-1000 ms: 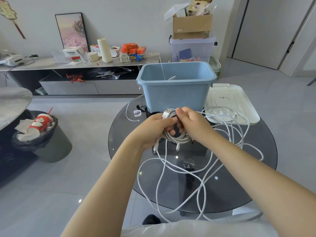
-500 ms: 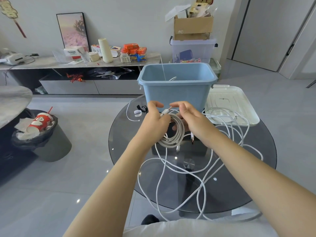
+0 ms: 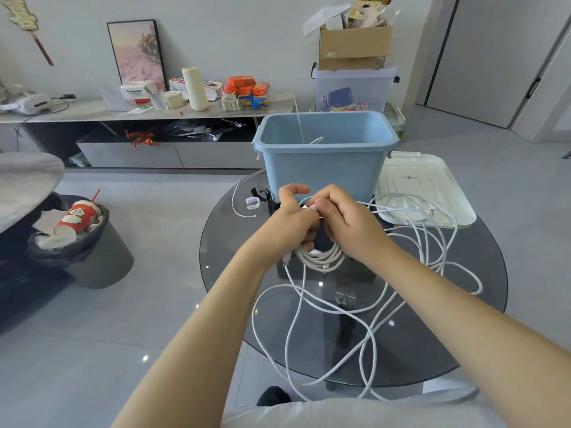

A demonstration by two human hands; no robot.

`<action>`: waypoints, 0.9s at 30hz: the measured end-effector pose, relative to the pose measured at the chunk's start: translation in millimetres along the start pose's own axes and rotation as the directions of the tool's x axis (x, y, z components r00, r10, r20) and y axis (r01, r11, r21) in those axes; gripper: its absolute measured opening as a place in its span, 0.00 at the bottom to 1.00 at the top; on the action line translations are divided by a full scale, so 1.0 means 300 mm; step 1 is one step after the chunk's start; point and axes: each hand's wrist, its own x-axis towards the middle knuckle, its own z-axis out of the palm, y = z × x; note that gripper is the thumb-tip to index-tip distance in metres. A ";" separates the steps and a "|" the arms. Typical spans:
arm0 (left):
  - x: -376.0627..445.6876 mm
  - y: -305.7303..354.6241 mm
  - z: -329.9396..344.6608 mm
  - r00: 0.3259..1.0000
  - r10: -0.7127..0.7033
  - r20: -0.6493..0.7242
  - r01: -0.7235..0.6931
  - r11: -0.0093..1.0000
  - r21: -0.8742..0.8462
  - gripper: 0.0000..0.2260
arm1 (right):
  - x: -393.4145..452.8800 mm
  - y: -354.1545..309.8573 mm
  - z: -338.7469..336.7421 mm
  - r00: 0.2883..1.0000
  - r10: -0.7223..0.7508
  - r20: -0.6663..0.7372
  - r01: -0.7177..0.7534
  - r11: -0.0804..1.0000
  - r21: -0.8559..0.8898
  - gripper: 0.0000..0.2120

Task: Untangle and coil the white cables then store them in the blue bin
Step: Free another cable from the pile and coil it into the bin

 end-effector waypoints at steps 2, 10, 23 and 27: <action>0.002 -0.008 -0.009 1.000 0.016 0.024 -0.012 0.992 -0.123 0.21 | 0.006 -0.002 0.002 0.999 -0.006 -0.039 0.005 1.000 -0.016 0.09; -0.013 -0.040 -0.011 0.994 -0.081 0.067 0.084 0.996 -0.036 0.18 | 0.026 0.035 -0.006 0.983 -0.004 -0.184 -0.020 0.991 -0.130 0.07; 0.004 -0.066 -0.020 0.977 -0.024 -0.214 0.057 0.987 0.149 0.17 | 0.050 0.045 0.108 0.938 0.154 -0.311 -0.168 0.986 -0.018 0.10; 0.009 -0.102 -0.074 0.943 0.144 -0.299 0.052 0.826 0.561 0.18 | 0.065 0.043 0.172 0.950 0.185 -0.252 -0.193 0.981 -0.005 0.11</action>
